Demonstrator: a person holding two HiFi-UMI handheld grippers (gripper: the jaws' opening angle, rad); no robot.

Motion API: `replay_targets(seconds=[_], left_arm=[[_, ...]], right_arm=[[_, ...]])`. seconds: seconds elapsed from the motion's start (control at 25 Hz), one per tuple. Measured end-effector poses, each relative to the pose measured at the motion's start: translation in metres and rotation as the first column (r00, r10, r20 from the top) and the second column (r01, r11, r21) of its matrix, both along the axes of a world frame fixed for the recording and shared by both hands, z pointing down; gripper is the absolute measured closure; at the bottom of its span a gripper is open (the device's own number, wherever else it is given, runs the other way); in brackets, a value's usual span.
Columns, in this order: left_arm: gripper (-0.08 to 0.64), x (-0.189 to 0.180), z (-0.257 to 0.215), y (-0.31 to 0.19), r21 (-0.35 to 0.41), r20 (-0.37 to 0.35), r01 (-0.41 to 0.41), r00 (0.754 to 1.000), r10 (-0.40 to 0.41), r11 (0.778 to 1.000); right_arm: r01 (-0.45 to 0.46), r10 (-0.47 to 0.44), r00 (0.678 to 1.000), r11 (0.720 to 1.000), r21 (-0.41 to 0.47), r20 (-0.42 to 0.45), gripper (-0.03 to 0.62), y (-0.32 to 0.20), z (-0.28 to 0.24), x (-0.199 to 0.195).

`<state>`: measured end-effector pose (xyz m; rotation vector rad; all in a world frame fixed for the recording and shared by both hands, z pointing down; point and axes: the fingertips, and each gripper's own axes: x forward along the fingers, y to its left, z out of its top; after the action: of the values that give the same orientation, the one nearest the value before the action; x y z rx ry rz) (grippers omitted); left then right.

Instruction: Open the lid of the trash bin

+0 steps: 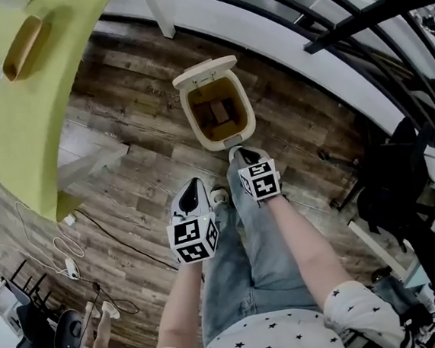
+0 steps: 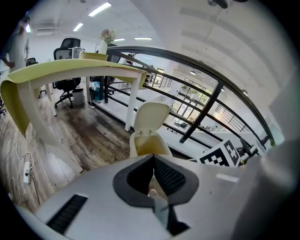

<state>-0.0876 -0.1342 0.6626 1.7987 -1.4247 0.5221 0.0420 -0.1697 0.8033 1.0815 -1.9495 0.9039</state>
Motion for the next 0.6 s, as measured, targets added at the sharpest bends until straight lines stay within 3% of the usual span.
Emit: replay_targets(seconds=[0.6], left_arm=[[0.546,0.002,-0.069,0.028,0.034,-0.005,-0.046,0.999,0.046,0.998]], right_arm=[[-0.054,0.049,0.998,0.991,0.120,0.048,0.598,0.017,-0.123,-0.007]])
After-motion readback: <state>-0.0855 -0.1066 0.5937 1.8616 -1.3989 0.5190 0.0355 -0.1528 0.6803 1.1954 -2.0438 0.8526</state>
